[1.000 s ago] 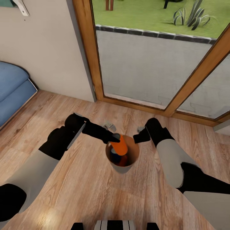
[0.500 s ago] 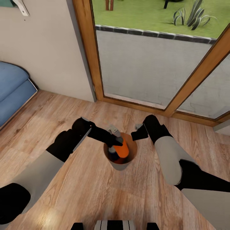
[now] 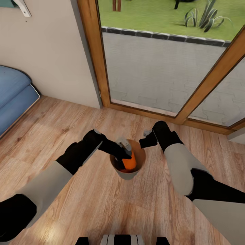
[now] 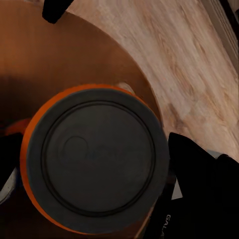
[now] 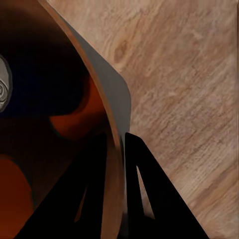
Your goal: Put the three can of soda from the living room inside the tash can in the kitchen.
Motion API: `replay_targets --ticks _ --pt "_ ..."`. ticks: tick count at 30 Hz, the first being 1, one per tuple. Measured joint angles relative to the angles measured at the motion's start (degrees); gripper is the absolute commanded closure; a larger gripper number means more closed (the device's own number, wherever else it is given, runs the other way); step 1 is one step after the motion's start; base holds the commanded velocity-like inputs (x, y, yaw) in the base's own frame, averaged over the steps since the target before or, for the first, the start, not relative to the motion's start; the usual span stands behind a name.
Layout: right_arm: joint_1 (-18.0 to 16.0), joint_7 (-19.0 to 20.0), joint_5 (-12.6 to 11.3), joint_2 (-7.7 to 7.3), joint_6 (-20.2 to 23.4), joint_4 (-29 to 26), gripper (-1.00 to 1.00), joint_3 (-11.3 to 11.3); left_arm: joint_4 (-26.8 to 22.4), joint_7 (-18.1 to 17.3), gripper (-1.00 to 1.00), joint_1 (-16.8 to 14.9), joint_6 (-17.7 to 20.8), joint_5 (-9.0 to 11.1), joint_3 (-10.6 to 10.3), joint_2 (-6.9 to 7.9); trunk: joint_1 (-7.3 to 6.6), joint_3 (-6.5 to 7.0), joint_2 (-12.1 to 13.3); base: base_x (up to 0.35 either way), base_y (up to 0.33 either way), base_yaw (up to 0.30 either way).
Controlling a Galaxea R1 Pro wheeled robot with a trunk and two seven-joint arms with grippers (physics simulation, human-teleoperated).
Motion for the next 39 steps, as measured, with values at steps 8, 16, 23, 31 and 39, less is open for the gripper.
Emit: replay_targets --ticks 8,16,23,31,39 --pt "-2.11 0.01 0.36 0.0 0.04 0.46 1.0 -0.03 2.13 1.37 1.0 -0.02 -1.55 0.01 -1.22 -0.52 0.0 0.0 0.0 0.0 0.0 0.0" --pt "-2.43 0.06 0.38 0.0 0.04 0.56 1.0 -0.1 2.25 1.67 1.0 -0.02 -1.55 -0.04 -2.53 -1.15 0.0 0.0 0.0 0.0 0.0 0.0" --pt "-2.44 0.06 0.48 0.0 -0.02 0.59 1.0 -0.16 2.24 1.87 1.0 -0.02 -1.65 -0.15 -2.98 -1.34 0.0 0.0 0.0 0.0 0.0 0.0" --pt "-2.46 0.1 0.07 0.0 0.03 0.62 1.0 -0.28 2.25 1.88 -1.0 0.0 -1.4 0.15 -3.85 -1.27 0.0 0.0 0.0 0.0 0.0 0.0" --pt "-2.44 0.05 0.42 0.0 -0.1 0.62 1.0 -0.24 2.25 1.88 -1.0 0.0 -1.4 0.17 -3.91 -1.26 0.0 0.0 0.0 0.0 0.0 0.0"
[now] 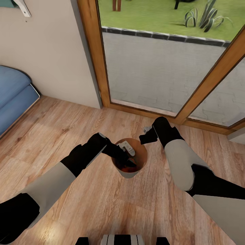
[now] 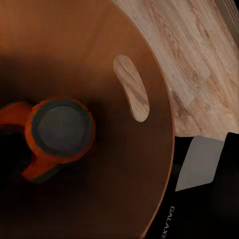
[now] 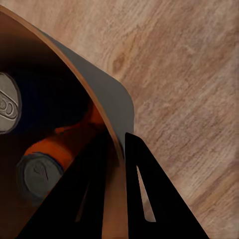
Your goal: Put the three can of soda from the living room inside the tash can in the kitchen.
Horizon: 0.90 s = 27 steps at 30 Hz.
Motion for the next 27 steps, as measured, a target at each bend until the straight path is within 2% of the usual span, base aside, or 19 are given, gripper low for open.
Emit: replay_targets --ticks 5,7,8,10,12,13,14,16,17,18,19,20,22,23,24,25,27 --pt "0.06 0.04 -0.33 0.0 0.11 0.0 1.0 -0.09 -1.49 -0.55 -1.0 0.0 -0.06 0.37 0.21 0.38 0.0 0.0 0.0 0.0 0.0 0.0" --pt "0.06 0.07 -0.49 0.0 0.17 0.01 1.0 -0.12 -3.4 -0.73 -1.0 0.04 -0.14 0.55 0.36 0.58 0.0 0.0 0.0 0.0 0.0 0.0" --pt "0.07 0.07 -0.49 0.0 0.18 0.01 1.0 -0.12 -6.22 -1.22 -1.0 0.46 -0.13 0.78 0.52 1.01 0.0 0.0 0.0 0.0 0.0 0.0" --pt "0.07 0.05 -0.4 0.0 0.14 0.0 1.0 -0.12 -8.6 -1.83 -1.0 1.24 -0.17 0.76 0.62 1.9 0.0 0.0 0.0 0.0 0.0 0.0" --pt "0.07 0.04 -0.26 0.0 0.1 0.01 1.0 -0.11 -12.56 -2.75 -1.0 2.84 -0.23 0.87 1.02 3.98 0.0 0.0 0.0 0.0 0.0 0.0" --pt "0.09 0.04 -0.21 0.0 0.07 0.0 1.0 -0.12 -16.33 -3.3 -1.0 4.62 -0.5 0.9 2.64 6.33 0.0 0.0 0.0 0.0 0.0 0.0" --pt "0.1 0.04 -0.22 0.0 0.07 0.01 1.0 -0.13 -17.51 -3.48 -1.0 5.37 -0.76 0.96 3.68 7.18 0.0 0.0 0.0 0.0 0.0 0.0" --pt "0.12 0.05 -0.32 0.0 0.08 -0.03 1.0 -0.24 -19.3 -3.76 -1.0 7.14 -1.88 0.99 7.13 8.53 0.0 0.0 0.0 0.0 0.0 0.0" --pt "0.13 0.05 -0.3 0.0 0.09 -0.05 1.0 -0.57 -20.46 -4.06 -1.0 8.75 -3.03 0.96 10.61 9.38 0.0 0.0 0.0 0.0 0.0 0.0" --pt "0.14 0.03 -0.11 0.0 0.04 -0.07 1.0 -1.42 -21.48 -4.73 -1.0 11.19 -4.88 0.9 15.88 10.19 0.0 0.0 0.0 0.0 0.0 0.0" --pt "0.14 0.06 -0.21 0.0 0.05 -0.08 1.0 -1.71 -21.72 -4.95 -1.0 12.07 -5.52 0.95 17.83 10.54 0.0 0.0 0.0 0.0 0.0 0.0" --pt "0.17 0.09 -0.29 0.0 0.1 -0.08 1.0 -2.1 -22.03 -5.18 -1.0 13.5 -6.88 0.77 21.28 11.14 0.0 0.0 0.0 0.0 0.0 0.0" --pt "0.2 0.13 -0.59 -0.01 0.21 -0.07 1.0 -2.4 -22.21 -5.16 -1.0 14.76 -8.32 0.58 24.69 11.79 0.0 0.0 0.0 0.0 0.0 0.0" --pt "0.24 0.2 -1.04 -0.51 0.49 -0.05 1.0 -2.63 -22.28 -4.88 -1.0 15.9 -9.71 0.37 27.62 12.29 0.0 0.0 0.0 0.0 0.0 0.0" --pt "0.31 0.26 -1.45 -1.32 0.59 -0.05 1.0 -3.04 -22.22 -3.28 -1.0 17.69 -11.61 0.19 31.88 12.81 0.0 0.0 0.0 0.0 0.0 0.0" --pt "0.34 0.19 -1.03 -1.97 0.39 -0.04 1.0 -3.59 -22.12 -1.07 -1.0 19.09 -13.05 0.17 34.89 12.99 0.0 0.0 0.0 0.0 0.0 0.0" --pt "0.36 -0.01 0.29 -2.75 -0.21 -0.06 1.0 -4.37 -22.0 2.02 -1.0 20.58 -14.86 0.18 37.63 13.09 0.0 0.0 0.0 0.0 0.0 0.0"
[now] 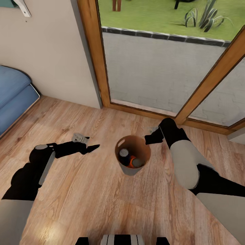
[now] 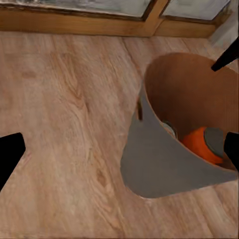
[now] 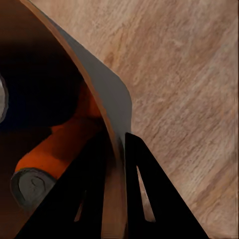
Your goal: Put the three can of soda from the living room inside the tash can in the kitchen.
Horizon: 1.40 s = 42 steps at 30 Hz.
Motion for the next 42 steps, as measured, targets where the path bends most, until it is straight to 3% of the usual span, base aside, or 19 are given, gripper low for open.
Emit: replay_targets --ticks 1,3,4,5,6,9,12,16,21,25,42 --pt "0.05 0.07 -0.14 -0.81 0.21 0.03 1.0 -1.1 0.15 3.45 -1.0 1.52 -2.18 -0.08 2.02 0.07 0.0 0.0 0.0 0.0 0.0 0.0" --pt "0.13 0.26 -0.95 -2.43 0.43 0.05 1.0 -2.38 0.7 8.98 -1.0 4.25 -6.17 -0.13 3.95 0.01 0.0 -0.01 0.0 0.0 0.0 0.0" --pt "0.21 0.65 -2.63 -4.26 0.86 0.12 1.0 -3.17 2.18 13.82 -1.0 6.98 -10.67 -0.19 4.89 -0.16 0.0 -0.01 0.0 0.0 0.0 0.0" --pt "0.2 0.55 -1.87 -5.09 0.68 0.11 1.0 -3.19 2.86 15.2 -1.0 8.0 -12.22 -0.08 5.1 -0.24 0.0 0.0 0.0 0.0 0.0 0.0" --pt "0.18 0.43 -0.79 -5.83 0.18 0.07 1.0 -3.2 3.5 16.28 -1.0 8.7 -13.58 -0.05 5.25 -0.3 0.0 0.0 0.0 0.0 0.0 0.0" --pt "0.22 0.76 -0.81 -9.87 0.17 0.71 1.0 -3.6 7.14 19.45 -1.0 13.0 -20.52 0.24 5.79 -0.49 0.0 0.0 0.0 0.0 0.0 0.0" --pt "0.24 1.59 0.42 -12.15 -0.28 1.78 1.0 -4.04 8.78 20.21 -1.0 14.94 -23.93 0.4 5.79 -0.56 0.0 0.0 0.0 0.0 0.0 0.0" --pt "0.24 4.22 -2.3 -15.38 0.68 3.2 1.0 -4.87 9.96 20.66 -1.0 18.69 -26.5 0.16 5.63 -0.77 0.0 0.0 0.0 0.0 0.0 0.0" --pt "0.29 4.5 -0.76 -16.15 0.02 3.44 1.0 -4.74 10.16 20.73 -1.0 20.46 -27.04 0.23 5.6 -0.85 0.0 0.0 0.0 0.0 0.0 0.0" --pt "0.32 4.79 -1.83 -16.24 0.44 3.5 1.0 -4.9 10.29 20.79 -1.0 20.74 -27.19 0.08 5.59 -0.87 0.0 0.0 0.0 0.0 0.0 0.0" --pt "0.41 6.35 -1.57 -16.29 0.31 3.38 1.0 -4.89 10.38 20.75 -1.0 20.81 -27.22 -0.15 5.55 -0.88 3.73 -3.05 -6.8 0.0 0.0 0.0"
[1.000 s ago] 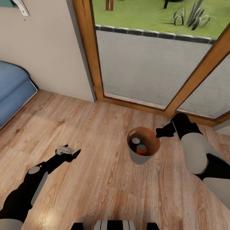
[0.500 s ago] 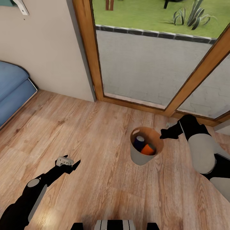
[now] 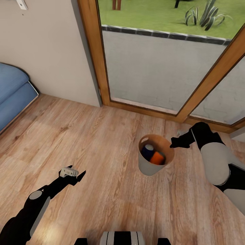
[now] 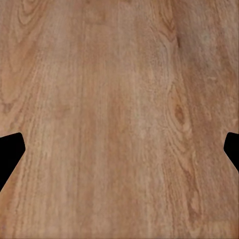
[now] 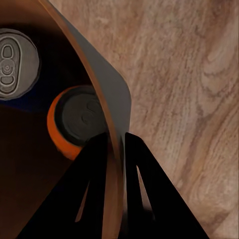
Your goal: Put the three can of soda from the living room inside the tash can in the kitchen.
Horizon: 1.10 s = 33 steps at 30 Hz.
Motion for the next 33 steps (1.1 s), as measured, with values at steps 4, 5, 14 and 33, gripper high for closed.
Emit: replay_targets --ticks 4,5,14,33 --pt "0.06 0.1 0.17 0.0 -0.09 -0.05 1.0 0.03 0.02 0.0 -1.0 0.0 -0.02 -0.02 -0.02 0.0 0.88 -0.72 -1.6 0.0 0.0 0.0" --pt "0.06 0.07 0.2 0.0 -0.08 -0.06 1.0 0.05 0.02 0.0 -1.0 0.0 -0.02 0.0 0.0 0.0 0.88 -0.72 -1.62 0.0 0.0 0.0" --pt "0.1 0.14 0.01 0.05 -0.04 -0.21 1.0 0.01 0.07 0.04 -1.0 0.0 0.11 0.1 0.0 0.0 1.76 -1.44 -3.21 0.0 0.0 0.0" --pt "0.18 0.12 -0.03 0.03 -0.01 -0.33 1.0 0.02 2.83 0.0 -1.0 0.0 0.07 0.21 -0.05 0.0 3.74 -3.06 -6.83 0.0 0.0 0.0"
